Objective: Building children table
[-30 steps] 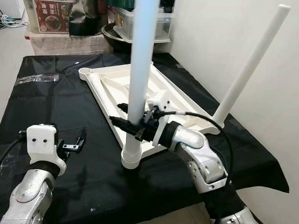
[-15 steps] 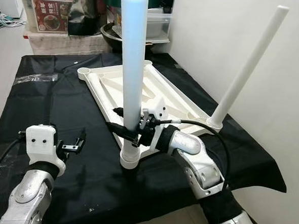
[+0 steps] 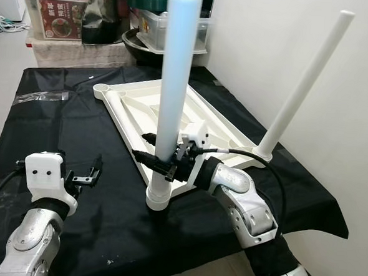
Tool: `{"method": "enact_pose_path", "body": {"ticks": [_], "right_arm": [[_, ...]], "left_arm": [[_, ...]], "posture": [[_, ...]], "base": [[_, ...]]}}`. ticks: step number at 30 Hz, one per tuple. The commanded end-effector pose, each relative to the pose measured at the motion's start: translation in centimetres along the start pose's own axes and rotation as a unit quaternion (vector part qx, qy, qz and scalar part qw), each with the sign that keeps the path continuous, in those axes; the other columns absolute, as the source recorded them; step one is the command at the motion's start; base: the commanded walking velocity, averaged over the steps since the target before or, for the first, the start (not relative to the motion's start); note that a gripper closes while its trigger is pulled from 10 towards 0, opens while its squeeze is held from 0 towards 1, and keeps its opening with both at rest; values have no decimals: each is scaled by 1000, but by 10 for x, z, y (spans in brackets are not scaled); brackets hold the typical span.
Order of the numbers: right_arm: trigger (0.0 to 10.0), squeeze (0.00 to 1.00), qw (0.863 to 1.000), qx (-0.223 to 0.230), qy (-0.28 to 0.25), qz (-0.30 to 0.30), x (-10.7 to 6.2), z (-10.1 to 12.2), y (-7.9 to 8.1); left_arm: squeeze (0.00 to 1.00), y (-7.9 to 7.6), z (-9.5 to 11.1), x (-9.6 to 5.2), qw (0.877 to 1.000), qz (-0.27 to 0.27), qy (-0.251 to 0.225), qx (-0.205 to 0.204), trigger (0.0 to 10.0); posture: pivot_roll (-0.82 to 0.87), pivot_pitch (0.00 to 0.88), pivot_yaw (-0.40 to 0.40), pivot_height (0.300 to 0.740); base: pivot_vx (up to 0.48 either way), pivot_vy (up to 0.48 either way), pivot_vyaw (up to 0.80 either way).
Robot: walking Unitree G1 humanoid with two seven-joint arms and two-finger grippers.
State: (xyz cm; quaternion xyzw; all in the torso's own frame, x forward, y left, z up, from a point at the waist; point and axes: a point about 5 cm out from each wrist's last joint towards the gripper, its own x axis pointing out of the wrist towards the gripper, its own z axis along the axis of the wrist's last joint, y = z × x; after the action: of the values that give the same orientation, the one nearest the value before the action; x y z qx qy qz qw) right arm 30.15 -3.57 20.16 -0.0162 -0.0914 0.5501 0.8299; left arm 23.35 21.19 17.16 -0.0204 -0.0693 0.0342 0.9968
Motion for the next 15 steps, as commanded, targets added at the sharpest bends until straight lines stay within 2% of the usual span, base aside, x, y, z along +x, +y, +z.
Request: {"method": "enact_pose_path", "body": {"ticks": [1, 9, 15], "right_arm": [[10000, 0, 997, 65, 22, 22, 4, -16, 10], [10000, 0, 992, 123, 17, -8, 10, -18, 6], [10000, 0, 989, 144, 29, -21, 9, -21, 3]], "left_arm": [[0, 2, -1, -2, 1000, 6, 7, -2, 10000], [0, 4, -1, -2, 1000, 10, 7, -3, 10000], [0, 3, -2, -1, 1000, 7, 9, -6, 10000]], "posture": [[158, 0, -109, 740], [160, 0, -111, 740], [150, 0, -110, 740]], "base": [[0, 0, 0], [0, 0, 0], [0, 0, 0]]}}
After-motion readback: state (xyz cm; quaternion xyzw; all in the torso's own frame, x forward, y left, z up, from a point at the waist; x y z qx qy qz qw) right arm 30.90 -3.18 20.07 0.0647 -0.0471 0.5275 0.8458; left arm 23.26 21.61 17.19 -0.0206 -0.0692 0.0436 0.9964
